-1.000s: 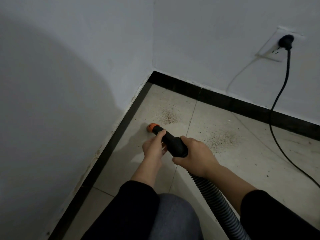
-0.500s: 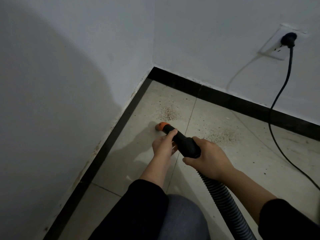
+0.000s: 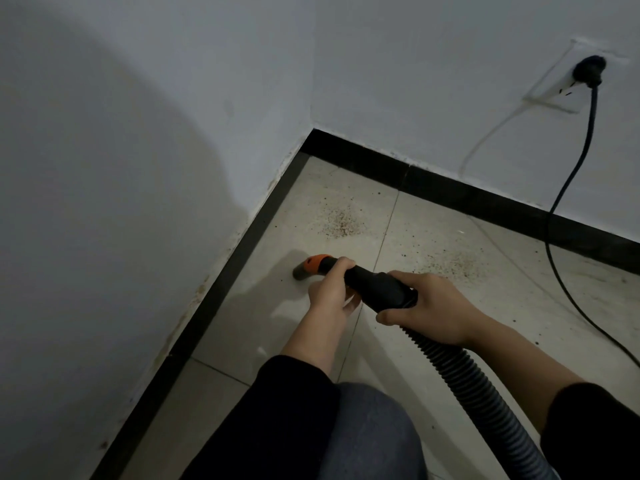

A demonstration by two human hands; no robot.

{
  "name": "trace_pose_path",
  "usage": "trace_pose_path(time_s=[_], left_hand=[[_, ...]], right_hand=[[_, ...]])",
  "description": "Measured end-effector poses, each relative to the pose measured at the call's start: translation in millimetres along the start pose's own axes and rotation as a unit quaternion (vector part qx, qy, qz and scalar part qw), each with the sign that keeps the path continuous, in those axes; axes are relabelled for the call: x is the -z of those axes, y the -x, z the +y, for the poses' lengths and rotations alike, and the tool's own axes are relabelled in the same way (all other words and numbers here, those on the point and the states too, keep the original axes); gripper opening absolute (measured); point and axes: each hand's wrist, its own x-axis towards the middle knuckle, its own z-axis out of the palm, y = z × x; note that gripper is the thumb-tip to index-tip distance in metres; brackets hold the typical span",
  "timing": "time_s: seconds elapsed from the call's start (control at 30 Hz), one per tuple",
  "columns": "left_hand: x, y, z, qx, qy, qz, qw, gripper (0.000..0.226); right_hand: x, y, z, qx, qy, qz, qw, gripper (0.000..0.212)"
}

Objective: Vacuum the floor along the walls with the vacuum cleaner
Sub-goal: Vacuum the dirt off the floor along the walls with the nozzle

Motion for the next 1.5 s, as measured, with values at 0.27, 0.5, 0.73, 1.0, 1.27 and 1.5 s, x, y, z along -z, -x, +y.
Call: trace_pose_path(time_s=[0.27,0.5,0.73,1.0,1.27,1.5], left_hand=[[9,4,8,-0.007,0.000,0.017,1.000,0.042],[13,0,12,-0.026,0.010,0.009,1.000,0.045],[1,-10,13,-0.045,-0.011,-0.006,0.999,0.034],[-22,-18,15,-0.061,-0.086,-0.048,0.993,0.042],[-36,-25,14,-0.068,-0.121,-0.046,0.989,0.042],[-59,-33,6,-0.080,-0.164,-0.025,0.983,0.050]], right_hand=[[-5,-6,-8,0.018,-0.005,-0.011,1.000,0.037],[-15,-6,-21,0.017,0.025,0.036,0.999,0.032],[-27,-12,-21,-0.017,0.043,0.087,0.995,0.033],[-21,-21,-5,-0.070,0.030,0.128,0.989,0.034],[-17,-23,3,-0.090,0.020,0.141,0.986,0.033],[-12,-22,12,-0.104,0.009,0.155,0.982,0.031]])
